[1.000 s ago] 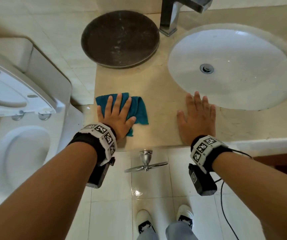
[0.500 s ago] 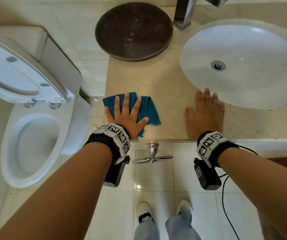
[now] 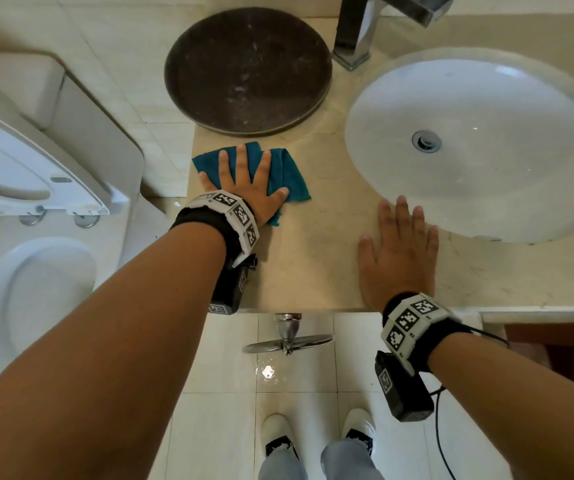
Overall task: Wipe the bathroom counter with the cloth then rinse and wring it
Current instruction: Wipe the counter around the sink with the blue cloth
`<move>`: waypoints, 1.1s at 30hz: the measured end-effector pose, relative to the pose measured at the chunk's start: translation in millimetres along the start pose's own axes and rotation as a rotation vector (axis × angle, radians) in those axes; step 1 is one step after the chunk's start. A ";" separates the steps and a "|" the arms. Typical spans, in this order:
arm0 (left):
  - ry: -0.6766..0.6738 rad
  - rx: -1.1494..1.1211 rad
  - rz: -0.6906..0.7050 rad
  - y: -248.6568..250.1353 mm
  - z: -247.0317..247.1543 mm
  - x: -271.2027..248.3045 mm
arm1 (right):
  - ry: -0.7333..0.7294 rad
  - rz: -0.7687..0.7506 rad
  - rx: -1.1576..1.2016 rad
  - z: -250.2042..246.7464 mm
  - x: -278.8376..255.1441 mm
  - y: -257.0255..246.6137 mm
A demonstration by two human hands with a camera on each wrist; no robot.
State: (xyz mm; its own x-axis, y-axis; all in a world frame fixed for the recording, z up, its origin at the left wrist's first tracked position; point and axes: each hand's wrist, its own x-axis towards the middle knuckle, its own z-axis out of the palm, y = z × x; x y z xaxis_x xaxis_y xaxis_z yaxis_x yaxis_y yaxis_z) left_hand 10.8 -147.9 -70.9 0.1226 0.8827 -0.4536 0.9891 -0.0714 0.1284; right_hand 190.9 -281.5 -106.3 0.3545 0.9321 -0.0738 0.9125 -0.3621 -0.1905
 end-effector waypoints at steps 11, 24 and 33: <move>0.022 0.077 0.169 47.9 18.3 -6.7 | -0.001 -0.007 0.034 0.5 0.9 -0.8; -0.064 0.066 0.115 80.0 58.4 -82.2 | -0.004 -0.193 0.176 -42.1 0.0 65.6; -0.075 0.131 0.238 155.8 80.1 -99.3 | -0.118 -0.053 -0.032 -35.6 15.8 135.6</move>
State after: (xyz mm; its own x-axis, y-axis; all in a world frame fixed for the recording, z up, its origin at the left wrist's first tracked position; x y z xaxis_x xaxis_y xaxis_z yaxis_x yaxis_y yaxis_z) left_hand 159.2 -283.9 -76.5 0.3540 0.7974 -0.4887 0.9331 -0.3366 0.1266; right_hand 327.5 -315.9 -98.5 0.2805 0.9429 -0.1796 0.9362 -0.3100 -0.1657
